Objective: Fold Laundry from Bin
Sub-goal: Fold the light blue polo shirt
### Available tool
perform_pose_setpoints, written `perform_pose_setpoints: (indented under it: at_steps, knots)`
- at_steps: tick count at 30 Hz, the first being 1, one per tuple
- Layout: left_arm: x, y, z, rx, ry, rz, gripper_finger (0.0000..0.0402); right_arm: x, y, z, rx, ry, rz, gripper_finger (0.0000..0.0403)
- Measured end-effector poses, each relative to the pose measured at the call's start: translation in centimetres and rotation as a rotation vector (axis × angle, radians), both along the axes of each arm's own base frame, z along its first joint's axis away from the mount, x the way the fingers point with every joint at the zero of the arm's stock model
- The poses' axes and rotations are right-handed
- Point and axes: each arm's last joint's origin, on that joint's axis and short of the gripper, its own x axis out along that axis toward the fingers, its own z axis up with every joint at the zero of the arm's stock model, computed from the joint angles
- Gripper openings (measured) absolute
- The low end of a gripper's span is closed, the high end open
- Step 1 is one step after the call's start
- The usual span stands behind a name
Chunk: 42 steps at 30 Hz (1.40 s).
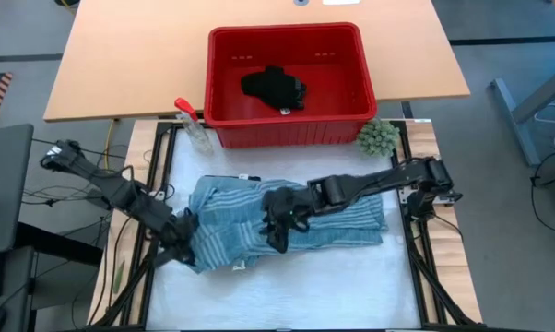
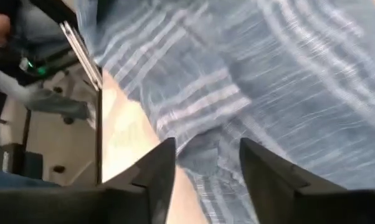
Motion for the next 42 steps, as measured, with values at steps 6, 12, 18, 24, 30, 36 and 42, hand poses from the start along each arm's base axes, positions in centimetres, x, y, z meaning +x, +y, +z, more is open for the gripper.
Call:
perform_pose_setpoints:
  at_steps: [6, 12, 18, 24, 30, 36, 42]
  knots:
    - [0.0, -0.8, -0.4, 0.032, 0.014, 0.010, 0.0000, 1.0, 0.0, -4.7, 0.204, -0.009, -0.014, 0.0272]
    - [-0.2, -1.1, -0.4, 0.043, 0.012, 0.009, 0.0000, 1.6, -1.6, -5.6, 0.371, -0.119, -0.094, 0.0311]
    - [-0.4, -1.4, -0.5, 0.051, 0.012, 0.008, 0.0000, 1.5, -1.1, -6.1, 0.464, -0.055, -0.146, 0.0320]
    - [-0.5, -1.5, -0.5, 0.060, 0.008, 0.023, 0.0000, 1.2, 0.2, -6.3, 0.487, -0.026, -0.141, 0.0280]
    - [-0.6, -1.4, -0.6, 0.090, 0.008, 0.035, 0.0000, 1.3, 0.5, -6.1, 0.429, -0.087, -0.176, 0.0178]
    - [-1.4, -0.5, 0.5, 0.114, -0.052, 0.106, 0.0000, 1.3, 0.3, -5.3, 0.334, -0.162, -0.131, 0.0023]
    - [-3.0, 1.5, 4.3, 0.263, -0.238, 0.267, 0.0000, 0.2, 1.1, -1.9, 0.070, -0.389, -0.147, 0.0031]
